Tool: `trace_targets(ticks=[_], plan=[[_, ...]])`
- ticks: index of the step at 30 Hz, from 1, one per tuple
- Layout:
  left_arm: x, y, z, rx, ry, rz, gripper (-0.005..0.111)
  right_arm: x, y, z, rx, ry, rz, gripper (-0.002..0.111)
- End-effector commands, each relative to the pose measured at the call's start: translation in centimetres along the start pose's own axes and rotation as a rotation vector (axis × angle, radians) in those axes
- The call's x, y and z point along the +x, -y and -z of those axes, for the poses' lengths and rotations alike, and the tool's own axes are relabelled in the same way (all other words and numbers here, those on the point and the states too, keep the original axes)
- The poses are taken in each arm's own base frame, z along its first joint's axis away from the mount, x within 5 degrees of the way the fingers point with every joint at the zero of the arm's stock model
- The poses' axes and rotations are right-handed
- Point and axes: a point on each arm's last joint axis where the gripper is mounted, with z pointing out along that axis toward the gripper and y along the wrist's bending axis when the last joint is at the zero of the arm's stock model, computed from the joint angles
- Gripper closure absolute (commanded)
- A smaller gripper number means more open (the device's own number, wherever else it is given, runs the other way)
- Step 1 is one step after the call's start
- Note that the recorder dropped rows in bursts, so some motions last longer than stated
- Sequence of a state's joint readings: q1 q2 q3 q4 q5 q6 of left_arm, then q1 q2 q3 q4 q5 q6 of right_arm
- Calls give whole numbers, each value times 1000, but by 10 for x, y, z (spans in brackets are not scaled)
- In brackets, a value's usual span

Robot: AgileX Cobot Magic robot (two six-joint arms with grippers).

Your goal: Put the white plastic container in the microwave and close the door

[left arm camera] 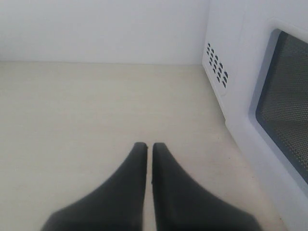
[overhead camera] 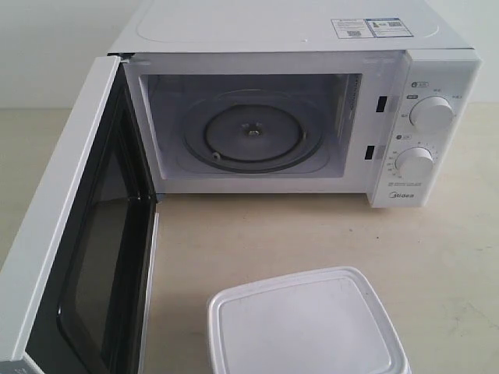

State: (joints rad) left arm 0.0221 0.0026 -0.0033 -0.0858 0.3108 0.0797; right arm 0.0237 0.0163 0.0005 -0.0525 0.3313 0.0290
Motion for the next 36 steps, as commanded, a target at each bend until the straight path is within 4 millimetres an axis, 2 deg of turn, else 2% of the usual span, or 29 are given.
trace_targets(ticks=[1,4,10,16,23,27,31,34,36], plan=[[1,0,0,-4,4,7,102,-2,0,0,2,24,-1,108],[1,0,0,-4,4,7,102,-11,-2,2,-26,95,-119,108],[1,0,0,-4,4,7,102,-65,-1,24,-85,362,-325,108],[1,0,0,-4,4,7,102,-97,-1,45,-131,458,-436,108],[1,0,0,-4,4,7,102,-107,0,52,-171,504,-557,108],[1,0,0,-4,4,7,102,-115,2,57,-196,603,-611,108],[1,0,0,-4,4,7,102,-129,1,53,-173,544,-563,108],[1,0,0,-4,4,7,102,-139,0,34,-142,407,-537,108],[1,0,0,-4,4,7,102,-139,-3,21,-143,269,-581,108]])
